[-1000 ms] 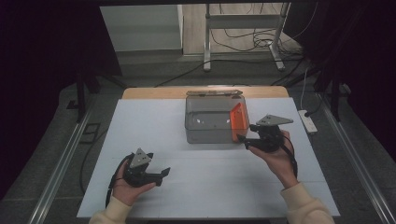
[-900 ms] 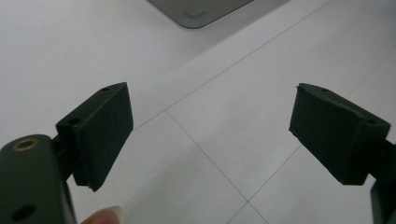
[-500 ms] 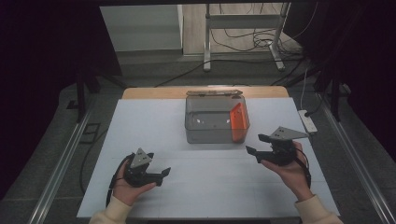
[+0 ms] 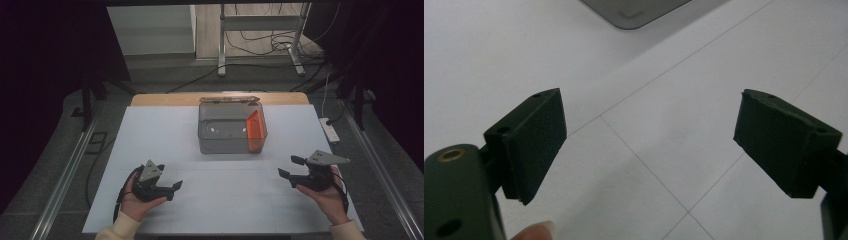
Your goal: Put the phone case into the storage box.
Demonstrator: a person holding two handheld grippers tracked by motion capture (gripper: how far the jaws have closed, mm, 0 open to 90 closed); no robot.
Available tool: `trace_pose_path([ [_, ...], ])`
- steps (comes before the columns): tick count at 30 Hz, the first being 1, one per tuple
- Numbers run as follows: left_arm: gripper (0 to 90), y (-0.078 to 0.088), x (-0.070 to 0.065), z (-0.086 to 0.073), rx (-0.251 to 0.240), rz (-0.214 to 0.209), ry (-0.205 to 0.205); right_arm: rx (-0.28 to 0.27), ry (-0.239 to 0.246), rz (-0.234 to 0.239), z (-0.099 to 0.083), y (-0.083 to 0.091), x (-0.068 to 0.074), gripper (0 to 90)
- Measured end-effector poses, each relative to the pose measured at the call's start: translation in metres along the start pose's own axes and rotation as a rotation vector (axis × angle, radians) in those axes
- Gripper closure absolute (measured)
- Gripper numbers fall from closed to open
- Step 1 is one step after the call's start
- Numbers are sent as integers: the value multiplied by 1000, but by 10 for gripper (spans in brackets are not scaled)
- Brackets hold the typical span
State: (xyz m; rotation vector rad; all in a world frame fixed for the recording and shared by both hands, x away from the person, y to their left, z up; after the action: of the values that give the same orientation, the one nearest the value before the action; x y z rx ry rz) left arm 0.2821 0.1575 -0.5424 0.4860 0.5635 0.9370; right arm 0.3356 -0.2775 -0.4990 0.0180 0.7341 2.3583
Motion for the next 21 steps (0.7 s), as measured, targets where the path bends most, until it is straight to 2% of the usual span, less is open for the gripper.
trace_pose_path([
  [2,137,0,1,-1,-2,1,2,-4,-8,9,-6,-1,1,279],
  [6,139,1,3,0,-19,0,2,-4,-4,-11,-10,-3,2,283],
  [13,139,-1,5,-1,-16,8,0,3,9,45,-13,-8,8,283],
  [21,139,-1,5,-1,-17,9,-2,11,23,57,-14,-11,10,285],
])
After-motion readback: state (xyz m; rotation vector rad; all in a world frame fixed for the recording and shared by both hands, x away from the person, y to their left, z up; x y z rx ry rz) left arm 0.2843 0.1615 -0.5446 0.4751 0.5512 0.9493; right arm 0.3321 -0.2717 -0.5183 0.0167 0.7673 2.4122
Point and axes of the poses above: each handheld gripper's, and its own axes: y roughly backward along the jaws, z roughly out of its top, x roughly to its left, the point moved 5 cm from there along -y, roughly forward along the jaws, and after that the axes turned 14 degrees about y, right-handed, at the moved point
